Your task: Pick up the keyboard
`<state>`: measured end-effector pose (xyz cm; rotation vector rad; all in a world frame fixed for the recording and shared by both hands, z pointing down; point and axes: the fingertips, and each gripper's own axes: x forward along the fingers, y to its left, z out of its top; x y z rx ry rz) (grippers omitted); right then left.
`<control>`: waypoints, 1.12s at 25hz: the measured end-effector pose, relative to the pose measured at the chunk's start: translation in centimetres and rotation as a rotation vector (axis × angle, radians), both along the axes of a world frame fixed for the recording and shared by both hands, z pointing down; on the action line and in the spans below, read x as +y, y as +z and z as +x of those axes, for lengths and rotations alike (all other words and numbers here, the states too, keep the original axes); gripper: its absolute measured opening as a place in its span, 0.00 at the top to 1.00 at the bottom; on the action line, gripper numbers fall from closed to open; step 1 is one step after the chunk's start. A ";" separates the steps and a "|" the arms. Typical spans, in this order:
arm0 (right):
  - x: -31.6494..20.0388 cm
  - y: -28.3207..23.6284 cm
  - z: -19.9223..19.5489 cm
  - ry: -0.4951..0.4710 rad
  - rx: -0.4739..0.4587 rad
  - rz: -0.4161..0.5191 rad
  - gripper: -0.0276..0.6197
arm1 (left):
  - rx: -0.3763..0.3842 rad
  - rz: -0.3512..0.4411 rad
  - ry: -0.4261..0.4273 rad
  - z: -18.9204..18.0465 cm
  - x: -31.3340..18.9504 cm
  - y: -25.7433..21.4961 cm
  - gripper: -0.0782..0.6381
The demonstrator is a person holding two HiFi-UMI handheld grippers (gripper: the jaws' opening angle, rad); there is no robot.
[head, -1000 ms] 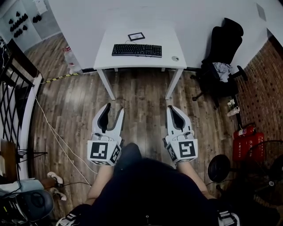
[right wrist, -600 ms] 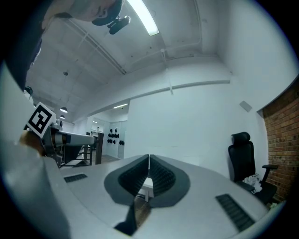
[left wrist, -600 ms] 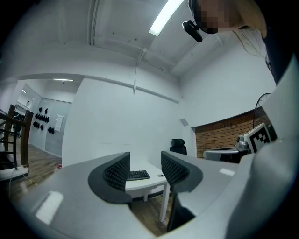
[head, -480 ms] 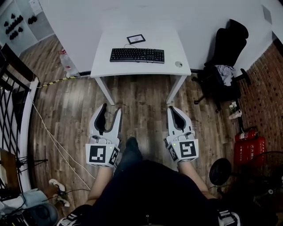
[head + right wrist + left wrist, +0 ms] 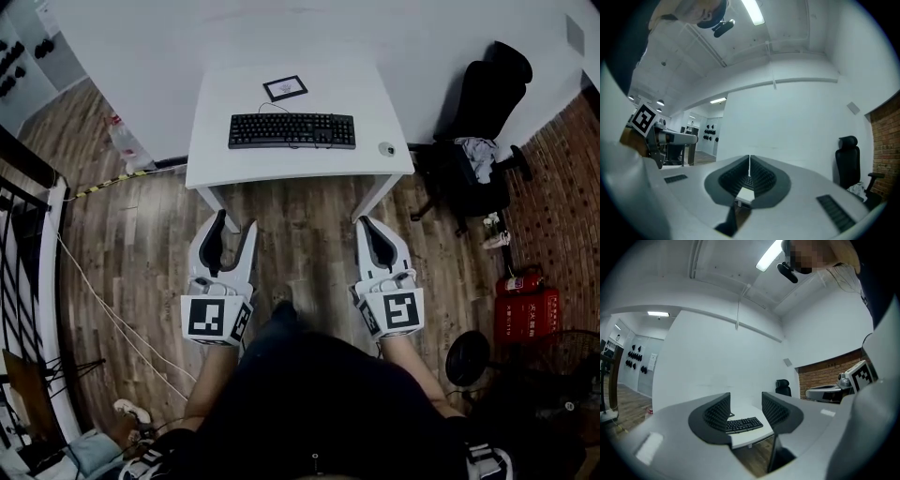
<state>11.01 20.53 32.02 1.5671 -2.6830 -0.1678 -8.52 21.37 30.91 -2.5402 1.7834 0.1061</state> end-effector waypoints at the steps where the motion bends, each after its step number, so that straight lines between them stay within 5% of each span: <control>1: -0.9 0.0 -0.4 0.004 0.003 -0.002 0.94 | 0.005 -0.007 0.003 -0.5 -1.1 0.1 0.62; 12: -8.8 0.5 -3.9 0.056 0.000 -0.001 0.94 | 0.004 -0.020 0.039 -4.9 -9.5 1.2 0.62; 28: -14.1 1.6 -5.1 0.093 0.024 -0.021 0.94 | 0.030 -0.035 0.045 -7.1 -15.4 2.5 0.62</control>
